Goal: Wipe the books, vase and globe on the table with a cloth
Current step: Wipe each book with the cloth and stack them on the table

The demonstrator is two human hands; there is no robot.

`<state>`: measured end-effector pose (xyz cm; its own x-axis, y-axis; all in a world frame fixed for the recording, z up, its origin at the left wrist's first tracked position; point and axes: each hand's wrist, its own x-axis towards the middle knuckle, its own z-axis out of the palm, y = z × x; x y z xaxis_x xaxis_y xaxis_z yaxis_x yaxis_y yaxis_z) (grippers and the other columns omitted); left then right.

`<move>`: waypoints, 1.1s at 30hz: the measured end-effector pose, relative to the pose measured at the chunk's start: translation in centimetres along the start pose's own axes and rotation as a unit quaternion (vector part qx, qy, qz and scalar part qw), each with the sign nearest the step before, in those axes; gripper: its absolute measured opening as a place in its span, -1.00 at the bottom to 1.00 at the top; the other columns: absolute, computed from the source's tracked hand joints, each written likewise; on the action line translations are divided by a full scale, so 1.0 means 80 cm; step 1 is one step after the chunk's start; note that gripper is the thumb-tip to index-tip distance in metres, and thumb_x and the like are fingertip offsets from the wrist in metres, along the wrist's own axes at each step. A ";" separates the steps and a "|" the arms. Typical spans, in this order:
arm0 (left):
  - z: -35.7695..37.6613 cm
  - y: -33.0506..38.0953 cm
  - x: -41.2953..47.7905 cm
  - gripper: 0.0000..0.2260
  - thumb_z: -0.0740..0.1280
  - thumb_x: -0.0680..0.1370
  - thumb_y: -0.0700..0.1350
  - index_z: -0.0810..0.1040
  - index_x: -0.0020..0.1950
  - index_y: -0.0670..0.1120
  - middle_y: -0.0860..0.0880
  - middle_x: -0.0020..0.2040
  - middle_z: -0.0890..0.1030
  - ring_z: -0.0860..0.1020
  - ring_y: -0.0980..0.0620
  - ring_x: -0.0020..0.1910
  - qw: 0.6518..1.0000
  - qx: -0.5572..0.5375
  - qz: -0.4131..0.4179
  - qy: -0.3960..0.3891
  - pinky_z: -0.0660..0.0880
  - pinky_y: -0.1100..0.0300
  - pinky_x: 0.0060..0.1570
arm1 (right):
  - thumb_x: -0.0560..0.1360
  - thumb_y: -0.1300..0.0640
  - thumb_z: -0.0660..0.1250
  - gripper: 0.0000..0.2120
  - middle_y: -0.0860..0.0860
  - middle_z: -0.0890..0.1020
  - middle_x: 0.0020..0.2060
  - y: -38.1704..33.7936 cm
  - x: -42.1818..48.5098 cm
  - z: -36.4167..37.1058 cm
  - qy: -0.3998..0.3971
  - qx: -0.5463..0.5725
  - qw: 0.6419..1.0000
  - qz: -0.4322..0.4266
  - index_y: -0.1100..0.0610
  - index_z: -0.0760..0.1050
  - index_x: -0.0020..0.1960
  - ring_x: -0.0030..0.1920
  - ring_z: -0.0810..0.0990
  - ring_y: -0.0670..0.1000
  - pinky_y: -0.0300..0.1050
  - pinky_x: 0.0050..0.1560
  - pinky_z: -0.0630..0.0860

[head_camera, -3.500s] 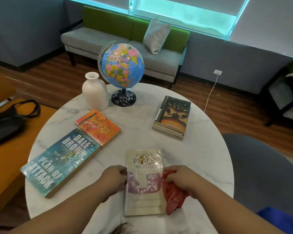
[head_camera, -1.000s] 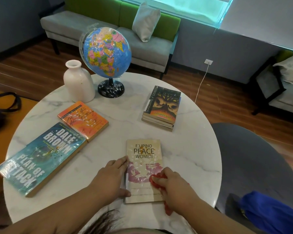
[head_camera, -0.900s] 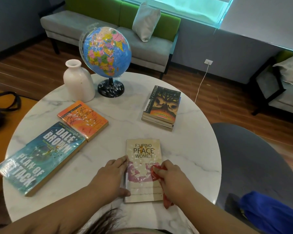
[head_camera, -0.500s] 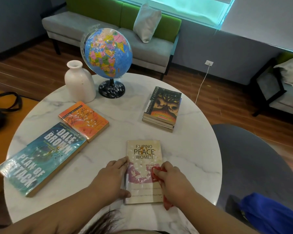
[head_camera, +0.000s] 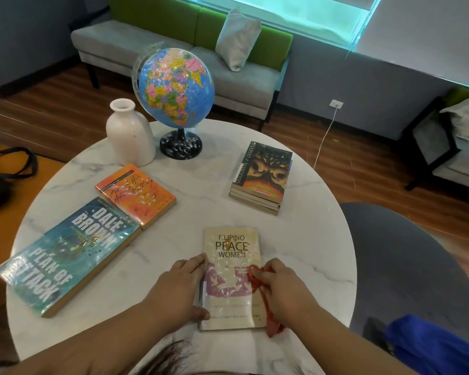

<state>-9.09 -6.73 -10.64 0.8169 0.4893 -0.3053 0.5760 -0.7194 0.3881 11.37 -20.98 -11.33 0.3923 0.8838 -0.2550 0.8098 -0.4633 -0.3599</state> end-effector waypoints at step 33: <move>-0.002 0.002 0.002 -0.01 0.45 0.37 0.25 -0.08 0.59 0.01 0.14 0.58 -0.05 0.07 0.07 0.51 1.000 -0.007 -0.009 -0.004 0.22 0.13 0.45 | 0.59 -0.21 0.09 -0.73 -0.07 0.50 -0.04 -0.002 0.043 -0.008 0.028 -0.122 0.989 -0.075 -0.12 0.47 0.12 -0.15 0.54 -0.06 -0.18 -0.20 0.53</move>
<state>-8.85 -6.70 -10.47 0.8057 0.4985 -0.3199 0.5916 -0.7035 0.3939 12.87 -17.80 -11.55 0.2771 0.9469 -0.1632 0.9393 -0.3027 -0.1613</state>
